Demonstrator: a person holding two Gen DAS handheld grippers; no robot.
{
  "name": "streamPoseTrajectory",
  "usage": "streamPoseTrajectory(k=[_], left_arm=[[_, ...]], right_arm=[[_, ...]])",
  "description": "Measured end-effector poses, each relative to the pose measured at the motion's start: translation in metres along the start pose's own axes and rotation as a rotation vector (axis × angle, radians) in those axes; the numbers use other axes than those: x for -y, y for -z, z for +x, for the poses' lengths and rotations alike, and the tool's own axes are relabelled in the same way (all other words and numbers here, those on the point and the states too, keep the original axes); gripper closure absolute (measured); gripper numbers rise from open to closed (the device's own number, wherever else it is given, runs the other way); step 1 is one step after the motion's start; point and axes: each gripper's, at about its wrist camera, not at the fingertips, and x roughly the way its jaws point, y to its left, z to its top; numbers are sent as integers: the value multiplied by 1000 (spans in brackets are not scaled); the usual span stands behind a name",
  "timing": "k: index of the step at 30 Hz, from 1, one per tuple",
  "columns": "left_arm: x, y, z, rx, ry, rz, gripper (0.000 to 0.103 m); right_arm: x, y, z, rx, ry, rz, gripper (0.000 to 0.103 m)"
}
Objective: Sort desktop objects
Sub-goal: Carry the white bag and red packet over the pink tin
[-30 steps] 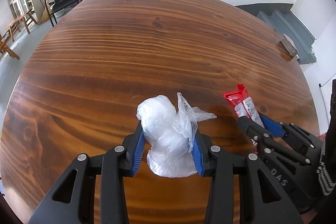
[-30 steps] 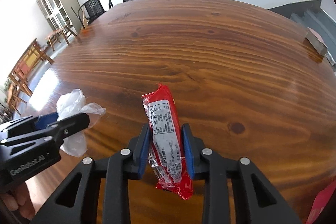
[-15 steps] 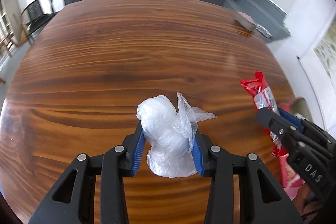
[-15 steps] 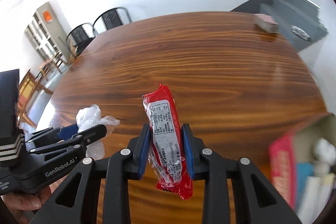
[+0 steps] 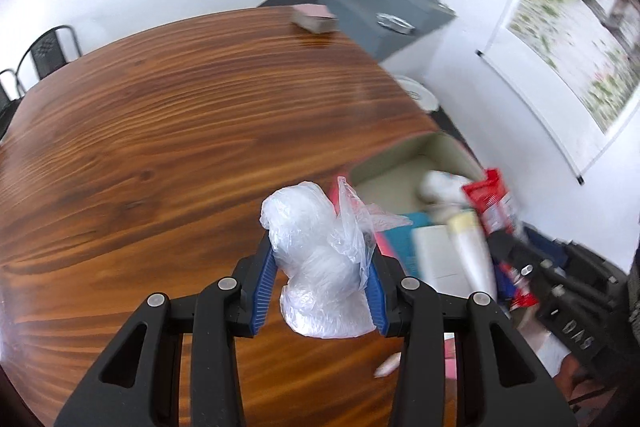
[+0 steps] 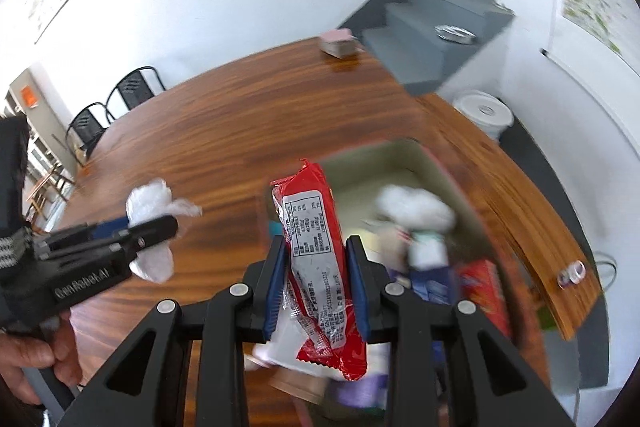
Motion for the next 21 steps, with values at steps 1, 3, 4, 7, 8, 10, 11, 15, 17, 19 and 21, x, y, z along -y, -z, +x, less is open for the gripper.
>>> streamPoseTrajectory(k=[1, 3, 4, 7, 8, 10, 11, 15, 17, 19, 21], left_arm=[[11, -1, 2, -3, 8, 11, 60], [26, 1, 1, -3, 15, 30, 60], [31, 1, 3, -3, 16, 36, 60], [46, -2, 6, -3, 16, 47, 60], [50, -3, 7, -3, 12, 47, 60], [54, -5, 10, -4, 6, 45, 60], [56, -5, 10, -4, 2, 43, 60], [60, -8, 11, 0, -17, 30, 60], [62, -9, 13, 2, -24, 23, 60], [65, -11, 17, 2, -28, 19, 60], [67, -12, 19, -2, -28, 18, 60]], right_arm=[[8, 4, -1, -8, 1, 6, 70], [16, 9, -1, -16, -1, 8, 70], [20, 10, 0, -21, -6, 8, 70], [30, 15, 5, -34, -29, 0, 70], [34, 16, 6, -28, -39, -10, 70], [33, 16, 8, -15, -37, -49, 70], [31, 15, 9, -12, -39, -63, 70], [34, 17, 10, -16, -63, -73, 70], [35, 18, 7, -14, -68, -80, 70], [38, 18, 7, -12, -61, -91, 70], [39, 17, 7, -10, -49, -92, 69]])
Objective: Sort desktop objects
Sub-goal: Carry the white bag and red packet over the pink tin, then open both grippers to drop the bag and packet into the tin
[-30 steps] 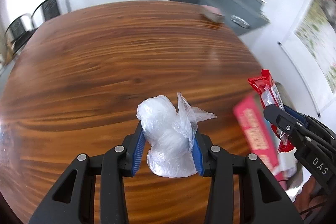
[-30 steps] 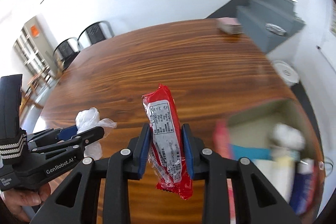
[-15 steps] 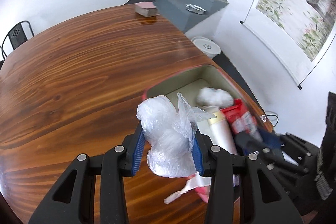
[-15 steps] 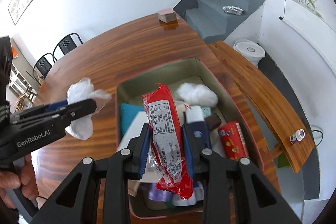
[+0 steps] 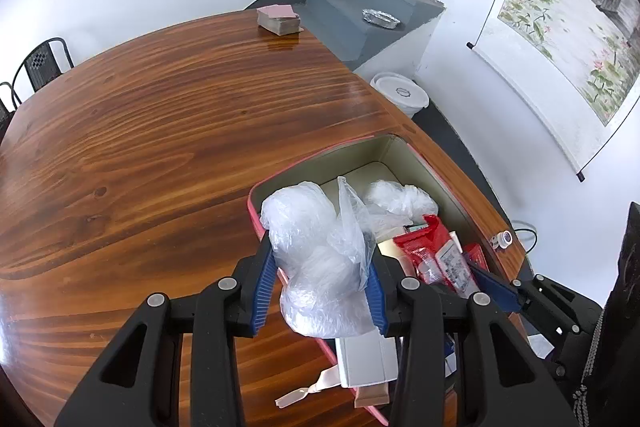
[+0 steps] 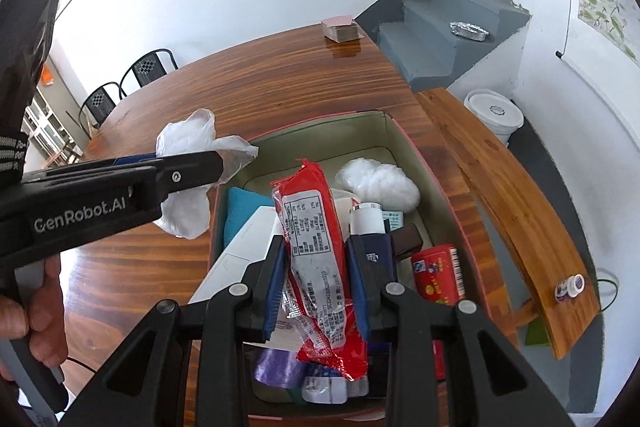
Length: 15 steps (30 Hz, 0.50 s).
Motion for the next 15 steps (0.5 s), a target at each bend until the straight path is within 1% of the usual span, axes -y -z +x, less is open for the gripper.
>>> streamPoseTrajectory(k=[3, 7, 15], left_arm=[[3, 0, 2, -3, 2, 3, 60], [4, 1, 7, -11, 4, 2, 60], [10, 2, 8, -13, 27, 5, 60]], right_arm=[[9, -1, -1, 1, -1, 30, 68], [25, 0, -3, -12, -44, 94, 68], [38, 9, -18, 11, -36, 145, 68]])
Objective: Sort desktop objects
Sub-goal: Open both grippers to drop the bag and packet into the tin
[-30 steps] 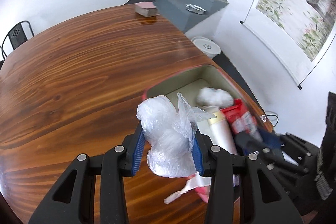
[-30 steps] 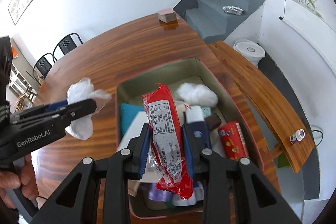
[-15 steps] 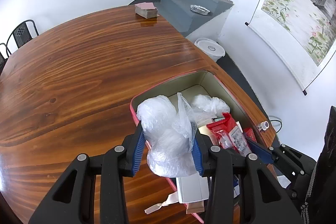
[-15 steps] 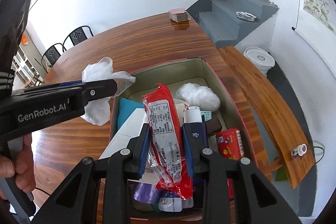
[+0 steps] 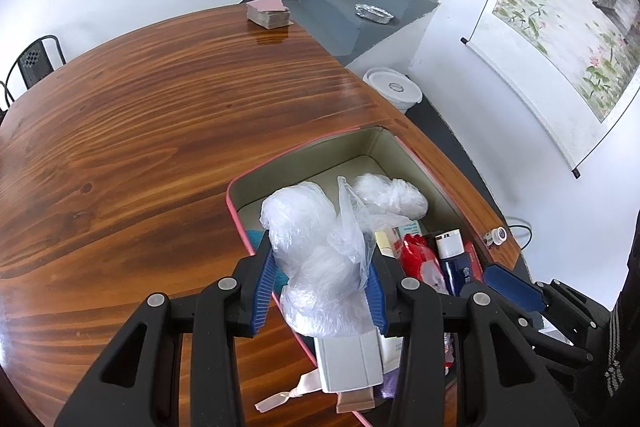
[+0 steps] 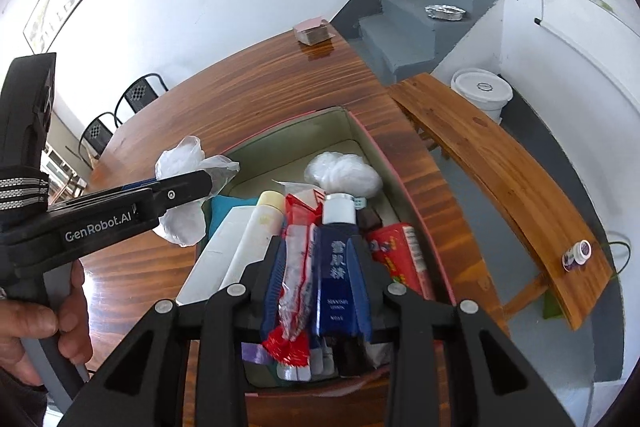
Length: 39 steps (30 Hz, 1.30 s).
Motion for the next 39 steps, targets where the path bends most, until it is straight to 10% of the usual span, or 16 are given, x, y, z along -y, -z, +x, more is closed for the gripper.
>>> streamPoseTrajectory(k=[18, 39], left_arm=[[-10, -1, 42, -97, -6, -41, 46], [-2, 23, -41, 59, -16, 21, 45]], right_arm=[[10, 9, -21, 33, 25, 10, 67], [13, 27, -47, 43, 15, -19, 21]])
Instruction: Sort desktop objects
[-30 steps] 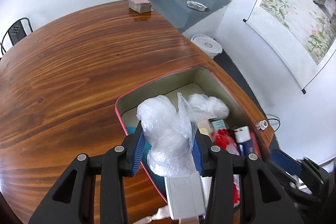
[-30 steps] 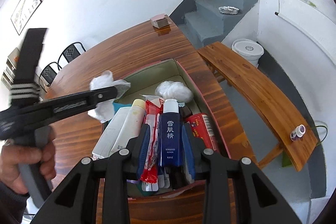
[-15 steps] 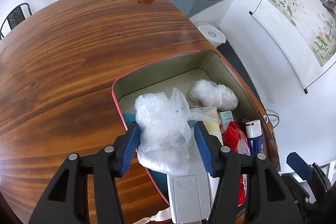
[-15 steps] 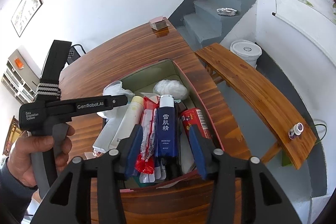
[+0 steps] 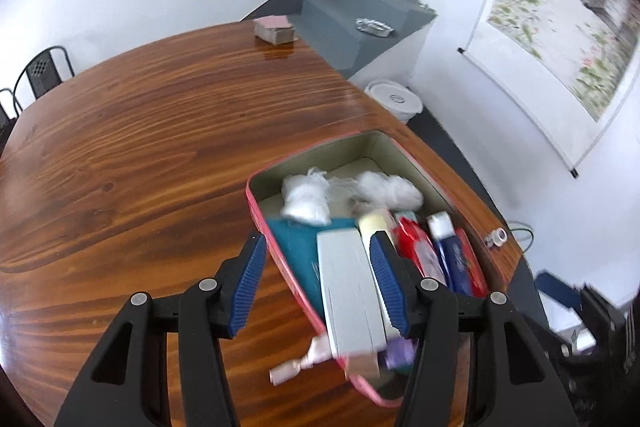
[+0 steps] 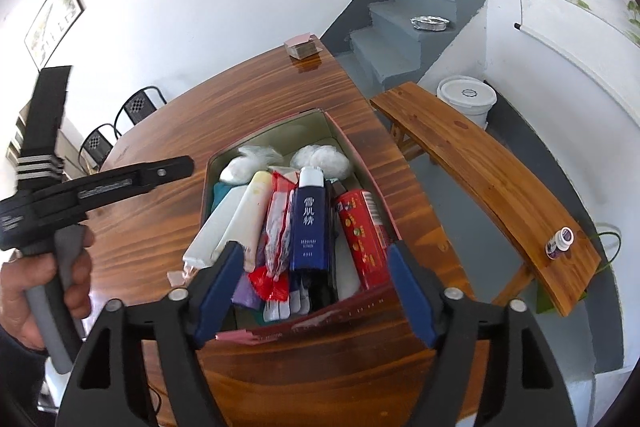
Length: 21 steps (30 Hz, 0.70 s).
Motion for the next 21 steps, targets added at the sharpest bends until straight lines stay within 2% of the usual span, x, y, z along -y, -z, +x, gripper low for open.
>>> streamPoseTrajectory(k=[5, 6, 8, 9, 14, 18, 21], left_arm=[[16, 22, -14, -31, 11, 47, 45], [22, 25, -15, -39, 3, 61, 42], [32, 30, -17, -51, -22, 73, 29], [36, 32, -18, -59, -31, 70, 28], [43, 31, -18, -77, -8, 43, 28], [44, 32, -18, -80, -86, 56, 27], [45, 32, -12, -104, -108, 66, 20]], right_arm=[[-7, 3, -3, -50, 37, -57, 10], [-9, 4, -3, -55, 51, -70, 6], [-13, 5, -6, -52, 69, -98, 3], [-15, 5, -7, -49, 73, -108, 1], [-15, 6, -5, -68, 71, -110, 1], [-12, 10, -1, -86, 71, -86, 1], [-11, 12, 2, -98, 78, -75, 1]])
